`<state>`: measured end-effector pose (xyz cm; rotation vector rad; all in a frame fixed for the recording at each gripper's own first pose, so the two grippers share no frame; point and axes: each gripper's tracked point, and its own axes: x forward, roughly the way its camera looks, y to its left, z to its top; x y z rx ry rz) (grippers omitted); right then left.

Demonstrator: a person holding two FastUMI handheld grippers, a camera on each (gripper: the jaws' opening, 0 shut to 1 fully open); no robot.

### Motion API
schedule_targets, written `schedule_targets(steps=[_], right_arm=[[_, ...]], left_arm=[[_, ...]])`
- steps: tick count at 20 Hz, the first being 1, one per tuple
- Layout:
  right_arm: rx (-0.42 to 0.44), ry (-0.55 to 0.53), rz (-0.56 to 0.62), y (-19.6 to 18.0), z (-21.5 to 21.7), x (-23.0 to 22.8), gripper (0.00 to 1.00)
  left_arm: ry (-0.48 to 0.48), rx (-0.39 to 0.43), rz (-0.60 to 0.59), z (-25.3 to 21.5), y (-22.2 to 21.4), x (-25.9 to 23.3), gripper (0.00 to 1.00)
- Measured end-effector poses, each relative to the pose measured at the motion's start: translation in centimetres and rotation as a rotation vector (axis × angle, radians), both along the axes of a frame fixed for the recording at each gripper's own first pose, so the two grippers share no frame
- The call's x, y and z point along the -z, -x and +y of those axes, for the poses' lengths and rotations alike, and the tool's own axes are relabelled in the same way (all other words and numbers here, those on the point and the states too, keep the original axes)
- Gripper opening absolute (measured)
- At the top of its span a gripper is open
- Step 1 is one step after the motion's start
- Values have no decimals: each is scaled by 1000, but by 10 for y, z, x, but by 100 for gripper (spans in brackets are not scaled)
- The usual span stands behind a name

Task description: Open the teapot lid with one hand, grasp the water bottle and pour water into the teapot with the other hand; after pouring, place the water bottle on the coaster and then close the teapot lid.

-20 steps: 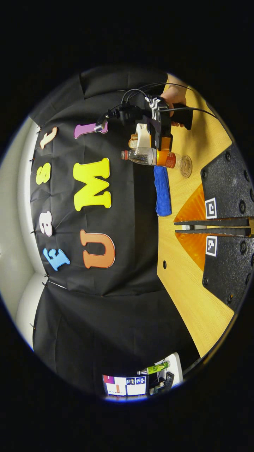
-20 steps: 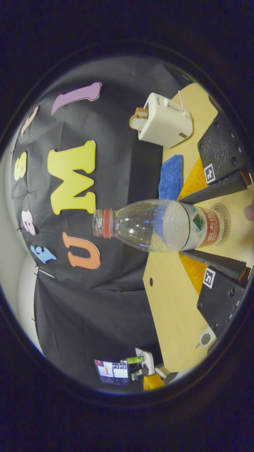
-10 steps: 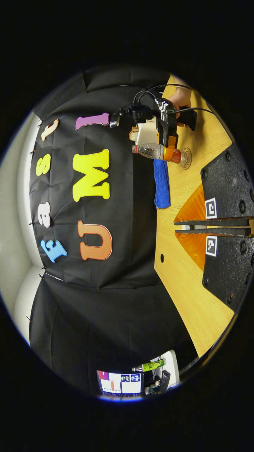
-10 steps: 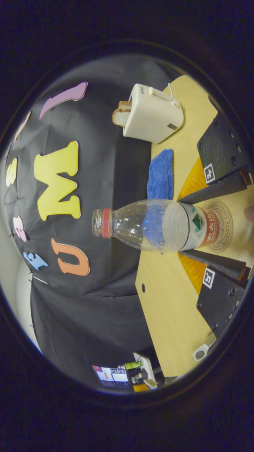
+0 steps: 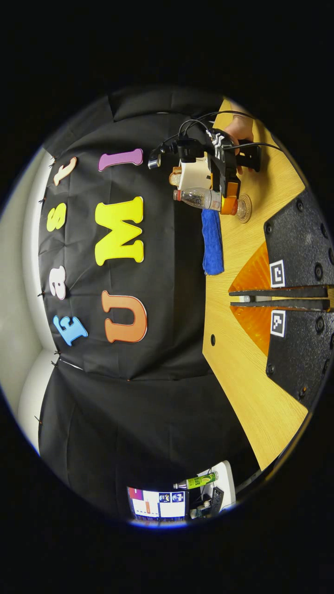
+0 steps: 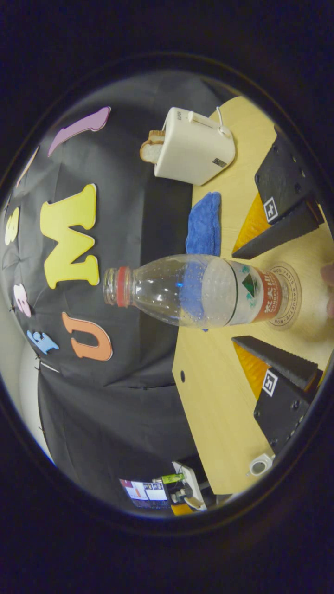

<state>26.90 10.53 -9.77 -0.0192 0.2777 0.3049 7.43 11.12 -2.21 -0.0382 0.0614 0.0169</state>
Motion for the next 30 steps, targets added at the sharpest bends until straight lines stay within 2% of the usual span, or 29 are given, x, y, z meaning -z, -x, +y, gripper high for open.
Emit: schedule_targets(steps=[4,8,12,17,26,30], right_arm=[[32,-28,-6,18,-17,-7,98],[63,-47,0,57,-44,-11,98],[133,-23,-64,104,-76,-24,97],[209,-3,-122,146,-110,-31,97],[249,38,-165,170,-134,-34,97],[255,30,-156,169,-138,-30,97]], left_arm=[[3,2,-17,-7,4,-6,4],[-2,32,-22,-23,4,4,4],[39,99,43,-46,-6,33,5],[46,134,89,-65,-11,52,5],[40,150,129,-79,-10,68,4],[39,154,155,-81,-9,77,4]])
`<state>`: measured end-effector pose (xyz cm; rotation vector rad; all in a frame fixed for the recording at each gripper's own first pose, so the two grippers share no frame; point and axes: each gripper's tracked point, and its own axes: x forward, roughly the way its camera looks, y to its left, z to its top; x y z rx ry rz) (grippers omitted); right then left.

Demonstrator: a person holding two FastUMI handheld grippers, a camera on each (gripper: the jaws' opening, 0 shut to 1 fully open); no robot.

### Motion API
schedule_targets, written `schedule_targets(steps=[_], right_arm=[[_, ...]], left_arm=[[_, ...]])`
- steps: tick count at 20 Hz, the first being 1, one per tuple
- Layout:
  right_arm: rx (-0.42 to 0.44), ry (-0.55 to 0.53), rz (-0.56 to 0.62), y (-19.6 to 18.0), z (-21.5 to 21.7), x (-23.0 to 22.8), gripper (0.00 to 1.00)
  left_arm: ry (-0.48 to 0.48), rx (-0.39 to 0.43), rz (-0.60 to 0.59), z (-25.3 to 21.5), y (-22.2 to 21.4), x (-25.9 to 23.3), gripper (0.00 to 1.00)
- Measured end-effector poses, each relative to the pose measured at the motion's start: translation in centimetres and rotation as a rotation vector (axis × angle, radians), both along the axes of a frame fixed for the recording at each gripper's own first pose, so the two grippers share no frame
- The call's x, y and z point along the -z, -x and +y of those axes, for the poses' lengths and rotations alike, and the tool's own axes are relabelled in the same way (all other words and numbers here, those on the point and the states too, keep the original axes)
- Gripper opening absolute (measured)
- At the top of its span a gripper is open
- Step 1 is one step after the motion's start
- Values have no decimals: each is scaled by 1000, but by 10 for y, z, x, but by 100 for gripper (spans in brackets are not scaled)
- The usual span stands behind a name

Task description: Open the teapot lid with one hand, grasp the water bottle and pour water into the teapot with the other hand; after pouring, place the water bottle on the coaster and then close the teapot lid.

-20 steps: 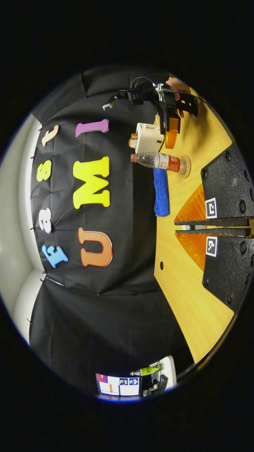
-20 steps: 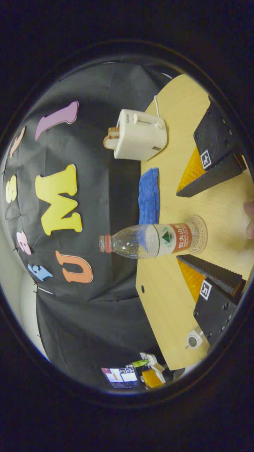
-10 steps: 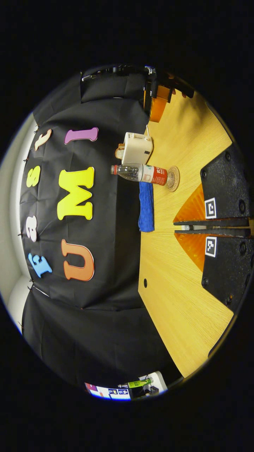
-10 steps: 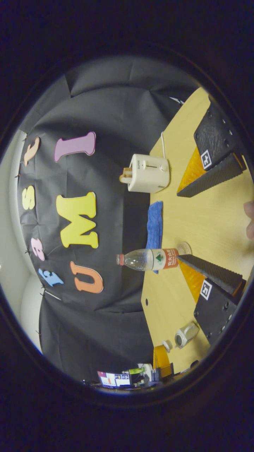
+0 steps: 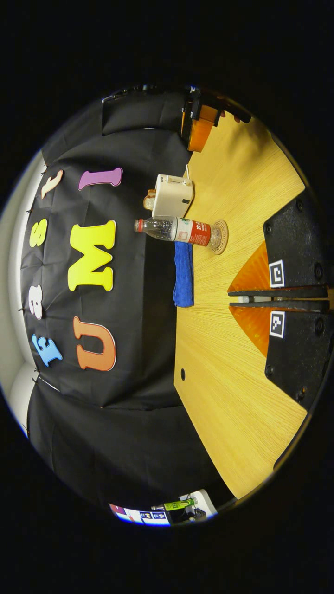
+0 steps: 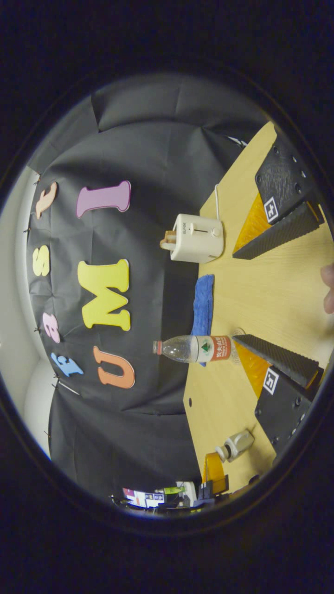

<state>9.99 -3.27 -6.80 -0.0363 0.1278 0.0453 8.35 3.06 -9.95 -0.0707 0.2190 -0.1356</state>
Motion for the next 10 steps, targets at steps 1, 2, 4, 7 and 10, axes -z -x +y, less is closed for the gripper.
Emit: schedule_targets(steps=[1,2,4,7,10], right_arm=[[2,-1,-1,1,-2,0,95],[4,-2,-3,1,-2,-1,95],[6,-1,-6,2,-3,-1,97],[10,2,-15,4,-6,-3,95],[15,-2,-22,4,-8,-3,95]], left_arm=[[1,-1,5,-1,2,2,4],[0,-3,10,0,3,3,5],[3,-9,20,0,2,7,5],[11,-15,29,-2,3,8,5],[10,-28,29,-2,2,8,8]])
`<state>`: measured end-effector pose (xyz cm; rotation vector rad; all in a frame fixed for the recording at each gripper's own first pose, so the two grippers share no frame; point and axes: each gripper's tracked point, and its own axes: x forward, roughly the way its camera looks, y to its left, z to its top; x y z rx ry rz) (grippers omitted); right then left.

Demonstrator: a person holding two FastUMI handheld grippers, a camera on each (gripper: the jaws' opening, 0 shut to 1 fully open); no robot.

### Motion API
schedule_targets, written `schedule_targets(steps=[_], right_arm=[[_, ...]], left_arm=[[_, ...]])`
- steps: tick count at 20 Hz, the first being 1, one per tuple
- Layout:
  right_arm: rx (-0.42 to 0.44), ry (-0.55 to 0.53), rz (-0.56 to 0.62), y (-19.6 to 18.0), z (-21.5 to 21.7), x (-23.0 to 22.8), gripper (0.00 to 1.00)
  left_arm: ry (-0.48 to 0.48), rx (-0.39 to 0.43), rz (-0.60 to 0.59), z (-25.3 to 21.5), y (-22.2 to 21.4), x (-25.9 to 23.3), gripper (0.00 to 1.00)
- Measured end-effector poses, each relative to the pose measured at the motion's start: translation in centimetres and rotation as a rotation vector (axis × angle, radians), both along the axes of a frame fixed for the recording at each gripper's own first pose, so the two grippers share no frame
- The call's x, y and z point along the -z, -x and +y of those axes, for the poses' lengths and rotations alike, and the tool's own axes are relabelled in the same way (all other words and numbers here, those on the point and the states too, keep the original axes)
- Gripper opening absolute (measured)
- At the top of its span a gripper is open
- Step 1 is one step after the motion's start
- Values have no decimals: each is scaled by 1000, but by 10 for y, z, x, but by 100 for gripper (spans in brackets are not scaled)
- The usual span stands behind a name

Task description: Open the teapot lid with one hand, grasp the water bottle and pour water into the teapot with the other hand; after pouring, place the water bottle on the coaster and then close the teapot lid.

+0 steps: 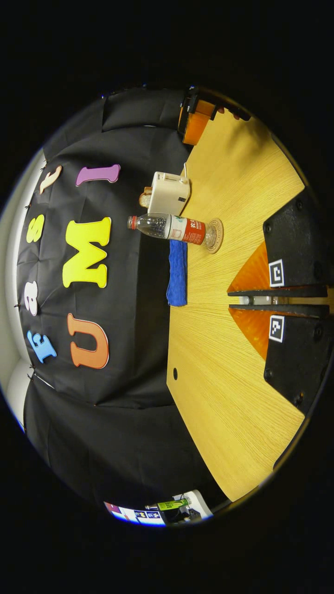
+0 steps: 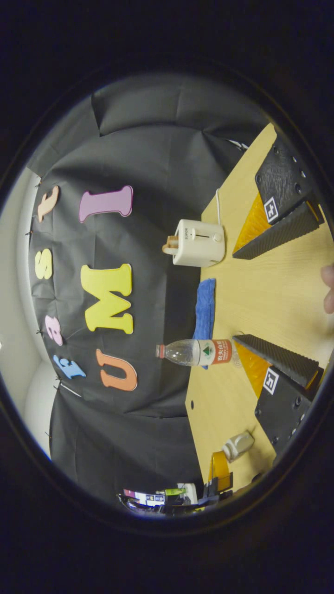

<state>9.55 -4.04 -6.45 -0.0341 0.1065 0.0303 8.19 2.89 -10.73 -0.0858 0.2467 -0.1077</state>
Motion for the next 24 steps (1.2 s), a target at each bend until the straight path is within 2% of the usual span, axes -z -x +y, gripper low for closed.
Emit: schedule_targets(steps=[1,2,3,4,5,6,9,13,15,16,19,24], right_arm=[[-1,-2,1,1,0,1,97],[1,-3,2,3,-1,1,97],[2,-6,2,3,-2,1,97],[6,-10,1,5,-4,1,95],[11,-15,-1,7,-5,2,97],[22,-19,-4,8,-7,1,95],[49,-14,-38,13,-17,-6,97],[71,-11,-121,23,-19,-38,95],[79,-9,-163,34,-17,-59,99],[90,-7,-179,42,-16,-69,95],[135,-16,-189,67,-20,-78,97],[126,-14,-205,103,-13,-76,97]], left_arm=[[-8,-12,-3,3,1,-1,11],[-14,-20,-7,4,2,-3,19],[-16,-26,-13,4,2,-5,40],[-14,-33,-24,4,4,-10,65],[-13,-49,-38,7,6,-17,77],[-16,-65,-58,9,2,-24,100],[-54,-112,-144,9,6,-55,100],[-45,-63,-248,-31,17,-110,99],[-56,-52,-274,-46,24,-132,99],[-58,-50,-291,-52,30,-141,99],[-48,-56,-302,-65,52,-146,99],[-70,-39,-311,-78,82,-139,99]])
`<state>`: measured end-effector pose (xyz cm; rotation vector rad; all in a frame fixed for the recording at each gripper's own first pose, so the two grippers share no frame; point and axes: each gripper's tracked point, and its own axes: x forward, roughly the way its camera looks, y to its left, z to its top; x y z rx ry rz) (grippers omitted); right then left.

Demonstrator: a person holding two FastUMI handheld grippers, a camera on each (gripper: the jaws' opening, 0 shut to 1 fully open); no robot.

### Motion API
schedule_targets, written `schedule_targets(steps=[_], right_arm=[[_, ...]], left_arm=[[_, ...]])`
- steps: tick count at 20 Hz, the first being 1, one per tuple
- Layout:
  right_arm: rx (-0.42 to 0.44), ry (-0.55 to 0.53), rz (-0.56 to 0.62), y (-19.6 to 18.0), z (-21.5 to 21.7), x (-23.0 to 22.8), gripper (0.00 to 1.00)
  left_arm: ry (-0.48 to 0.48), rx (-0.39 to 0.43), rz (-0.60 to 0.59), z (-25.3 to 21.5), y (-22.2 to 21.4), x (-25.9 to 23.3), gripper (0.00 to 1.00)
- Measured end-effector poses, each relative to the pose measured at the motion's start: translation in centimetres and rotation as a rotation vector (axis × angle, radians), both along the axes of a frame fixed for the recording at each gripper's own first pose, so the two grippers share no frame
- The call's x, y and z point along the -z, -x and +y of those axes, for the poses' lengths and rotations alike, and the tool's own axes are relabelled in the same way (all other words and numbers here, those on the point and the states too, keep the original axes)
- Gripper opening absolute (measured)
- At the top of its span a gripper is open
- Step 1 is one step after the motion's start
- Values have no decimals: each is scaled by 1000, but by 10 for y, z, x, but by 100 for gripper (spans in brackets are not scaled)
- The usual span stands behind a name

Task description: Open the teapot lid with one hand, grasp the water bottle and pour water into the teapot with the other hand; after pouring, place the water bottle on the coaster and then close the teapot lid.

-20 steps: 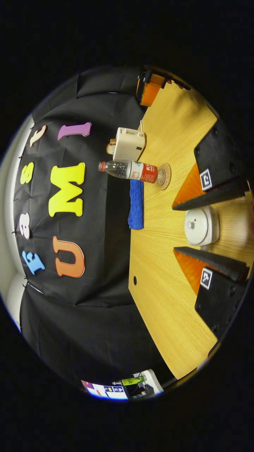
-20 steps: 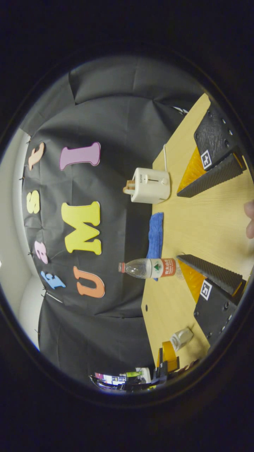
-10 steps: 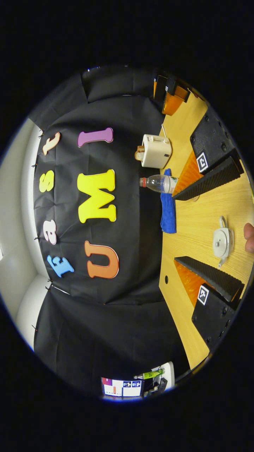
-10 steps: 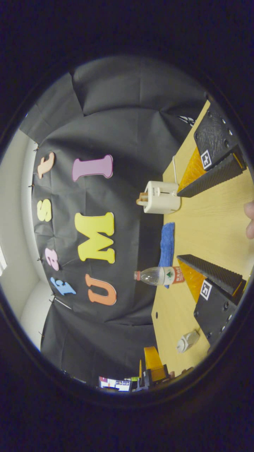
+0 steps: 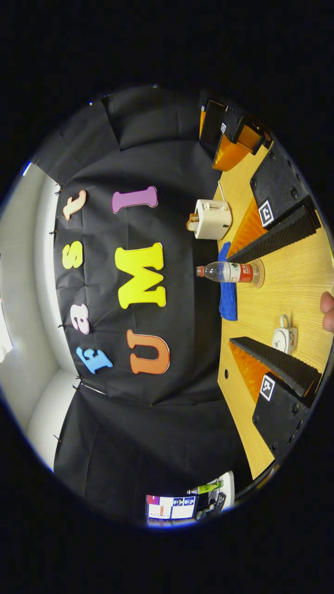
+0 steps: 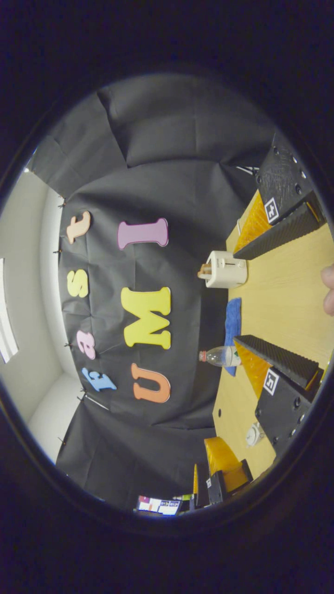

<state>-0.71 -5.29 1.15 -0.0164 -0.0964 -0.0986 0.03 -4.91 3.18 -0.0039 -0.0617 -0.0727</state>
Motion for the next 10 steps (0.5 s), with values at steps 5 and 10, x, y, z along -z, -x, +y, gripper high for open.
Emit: schedule_targets(steps=[5,10], right_arm=[[-19,-5,-18,15,7,1,97],[-56,3,-11,15,19,-2,97]], left_arm=[[14,2,-32,-6,14,-4,99],[37,5,-34,-10,17,-6,99]])
